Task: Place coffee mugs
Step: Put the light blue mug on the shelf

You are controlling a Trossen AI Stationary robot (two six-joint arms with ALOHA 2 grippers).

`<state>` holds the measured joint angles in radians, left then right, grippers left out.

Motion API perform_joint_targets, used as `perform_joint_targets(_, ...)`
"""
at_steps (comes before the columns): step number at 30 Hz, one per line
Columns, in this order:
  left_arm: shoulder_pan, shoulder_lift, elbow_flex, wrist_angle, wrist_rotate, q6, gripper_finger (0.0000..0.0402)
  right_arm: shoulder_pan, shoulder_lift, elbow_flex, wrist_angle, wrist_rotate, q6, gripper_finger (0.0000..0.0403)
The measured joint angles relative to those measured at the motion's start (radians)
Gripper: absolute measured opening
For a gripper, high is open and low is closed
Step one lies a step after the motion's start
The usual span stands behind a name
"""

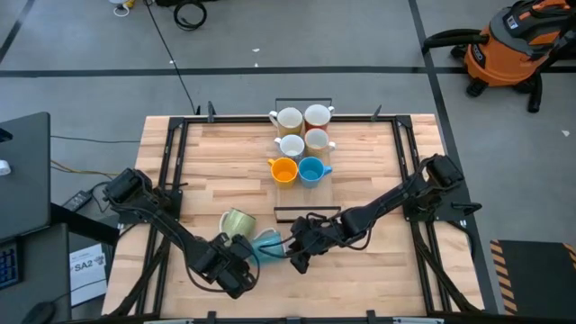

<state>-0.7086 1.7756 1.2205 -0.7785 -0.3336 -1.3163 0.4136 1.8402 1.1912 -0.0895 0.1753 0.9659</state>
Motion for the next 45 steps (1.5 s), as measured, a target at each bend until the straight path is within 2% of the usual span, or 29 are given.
perform_joint_targets(9,0.001,0.0,0.0,0.07,-0.012,0.001,0.013,0.019,0.007,0.0,0.008,0.097,0.038,0.0134)
perform_joint_targets(15,0.001,0.0,0.0,0.071,-0.014,0.002,0.013,0.02,0.007,0.0,0.013,0.117,0.038,0.0134)
perform_joint_targets(21,0.001,0.0,0.0,0.073,-0.014,0.003,0.013,0.022,0.031,0.0,0.049,0.119,0.035,0.0134)
perform_joint_targets(31,0.001,0.0,-0.001,0.089,-0.013,0.003,0.013,0.025,0.14,0.001,0.245,0.094,0.029,0.0134)
perform_joint_targets(36,0.0,0.0,-0.002,0.094,-0.013,0.003,0.013,0.025,0.152,0.0,0.278,0.086,0.027,0.0133)
perform_joint_targets(40,0.0,-0.001,-0.001,0.098,-0.009,0.011,0.013,0.025,0.154,0.0,0.295,0.085,0.027,0.0112)
perform_joint_targets(45,0.0,-0.001,-0.002,0.099,-0.009,0.022,0.013,0.026,0.155,0.0,0.322,0.073,0.021,0.0052)
